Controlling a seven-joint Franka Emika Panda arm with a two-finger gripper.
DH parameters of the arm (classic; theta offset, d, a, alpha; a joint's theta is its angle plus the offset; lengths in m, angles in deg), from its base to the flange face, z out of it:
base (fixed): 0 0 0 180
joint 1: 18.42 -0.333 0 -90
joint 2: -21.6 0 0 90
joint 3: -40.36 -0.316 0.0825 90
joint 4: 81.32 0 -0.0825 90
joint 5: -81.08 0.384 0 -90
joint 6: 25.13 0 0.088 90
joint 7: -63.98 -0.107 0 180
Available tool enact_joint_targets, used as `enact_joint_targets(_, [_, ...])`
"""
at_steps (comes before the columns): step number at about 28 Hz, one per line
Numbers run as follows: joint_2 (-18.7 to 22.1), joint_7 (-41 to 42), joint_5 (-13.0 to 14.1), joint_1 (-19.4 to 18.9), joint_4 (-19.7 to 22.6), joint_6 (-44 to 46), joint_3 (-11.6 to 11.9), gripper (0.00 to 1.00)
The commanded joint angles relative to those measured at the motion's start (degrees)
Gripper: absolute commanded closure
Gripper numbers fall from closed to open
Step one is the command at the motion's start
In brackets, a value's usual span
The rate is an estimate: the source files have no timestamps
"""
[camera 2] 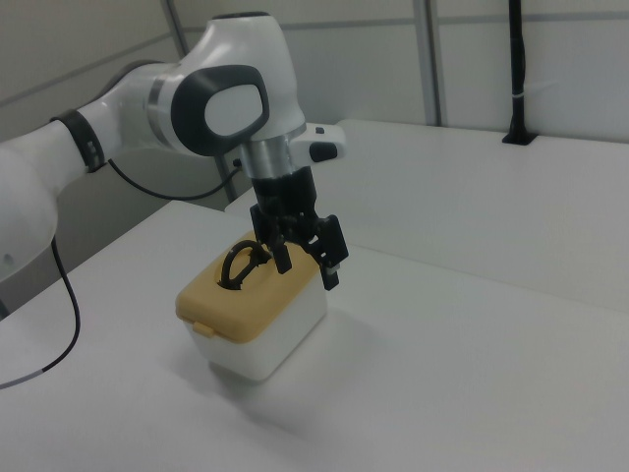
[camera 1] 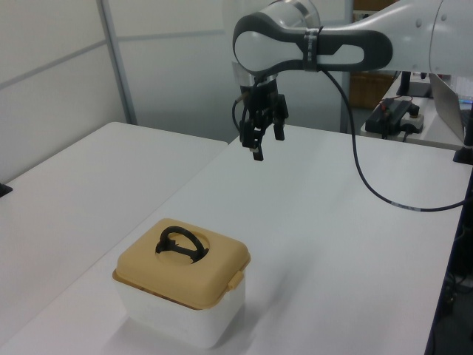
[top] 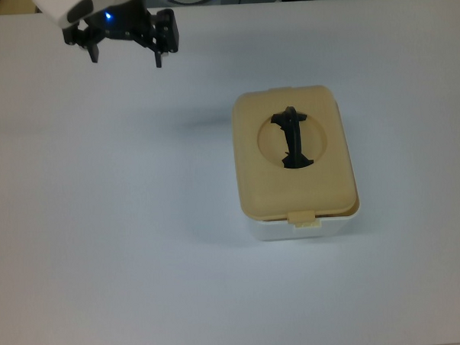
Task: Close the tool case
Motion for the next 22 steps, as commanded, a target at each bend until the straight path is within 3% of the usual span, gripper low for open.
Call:
enact_joint_targets(1, [3.67, 2.04, -0.02, 0.63, 3.26, 0.26, 0.17, 0.0])
enact_joint_targets(13, [5.52, 3.26, 0.07, 1.16, 5.72, -0.79, 0.26, 0.0])
enact_joint_targets(22, [9.12, 3.27, -0.02, 1.16, 14.78, -10.82, 0.26, 0.0])
